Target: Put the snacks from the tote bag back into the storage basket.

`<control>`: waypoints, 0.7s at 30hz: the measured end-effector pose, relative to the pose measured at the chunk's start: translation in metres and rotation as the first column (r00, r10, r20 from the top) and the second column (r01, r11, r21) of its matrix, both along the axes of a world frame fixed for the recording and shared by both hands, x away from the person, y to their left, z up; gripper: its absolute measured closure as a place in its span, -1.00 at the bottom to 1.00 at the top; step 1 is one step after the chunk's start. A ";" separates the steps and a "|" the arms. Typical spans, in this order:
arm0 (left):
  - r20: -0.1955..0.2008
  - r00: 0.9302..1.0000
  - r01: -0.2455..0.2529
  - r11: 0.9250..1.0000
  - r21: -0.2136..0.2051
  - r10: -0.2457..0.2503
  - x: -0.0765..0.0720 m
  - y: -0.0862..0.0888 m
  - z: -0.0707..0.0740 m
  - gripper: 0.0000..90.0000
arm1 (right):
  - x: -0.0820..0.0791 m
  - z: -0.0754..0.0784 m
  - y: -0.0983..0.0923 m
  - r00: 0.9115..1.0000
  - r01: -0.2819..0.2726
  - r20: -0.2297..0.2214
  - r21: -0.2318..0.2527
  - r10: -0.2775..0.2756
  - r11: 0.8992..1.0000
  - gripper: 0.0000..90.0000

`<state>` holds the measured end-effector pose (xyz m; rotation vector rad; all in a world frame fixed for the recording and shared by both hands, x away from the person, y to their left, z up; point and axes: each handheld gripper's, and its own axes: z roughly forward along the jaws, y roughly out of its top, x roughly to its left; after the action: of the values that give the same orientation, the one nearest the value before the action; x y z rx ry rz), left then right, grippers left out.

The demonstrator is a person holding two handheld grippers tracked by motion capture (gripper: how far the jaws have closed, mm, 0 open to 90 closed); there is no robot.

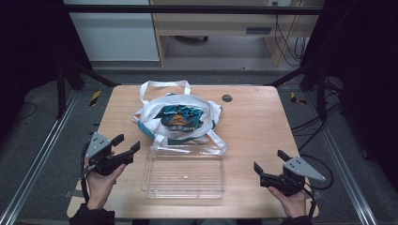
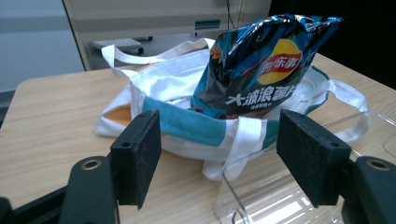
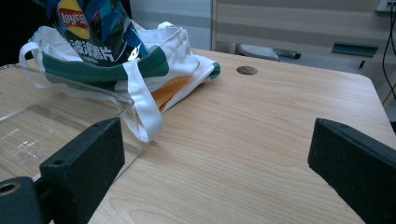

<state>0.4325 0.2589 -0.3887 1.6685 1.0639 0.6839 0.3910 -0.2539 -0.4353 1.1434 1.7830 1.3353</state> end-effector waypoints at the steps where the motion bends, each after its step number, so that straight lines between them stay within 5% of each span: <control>1: 0.002 1.000 0.002 1.000 0.003 -0.002 0.001 -0.002 0.002 -0.31 | 0.000 0.000 0.000 1.000 -0.002 -0.001 0.001 0.002 1.000 -0.91; 21: 0.020 1.000 0.024 1.000 -0.006 -0.024 0.027 -0.025 0.018 -0.31 | 0.000 0.000 0.001 1.000 -0.004 -0.002 -0.009 0.004 1.000 -0.91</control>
<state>0.4592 0.2336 -0.3709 1.6634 1.0294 0.6791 0.3911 -0.2528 -0.4356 1.1376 1.7910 1.3280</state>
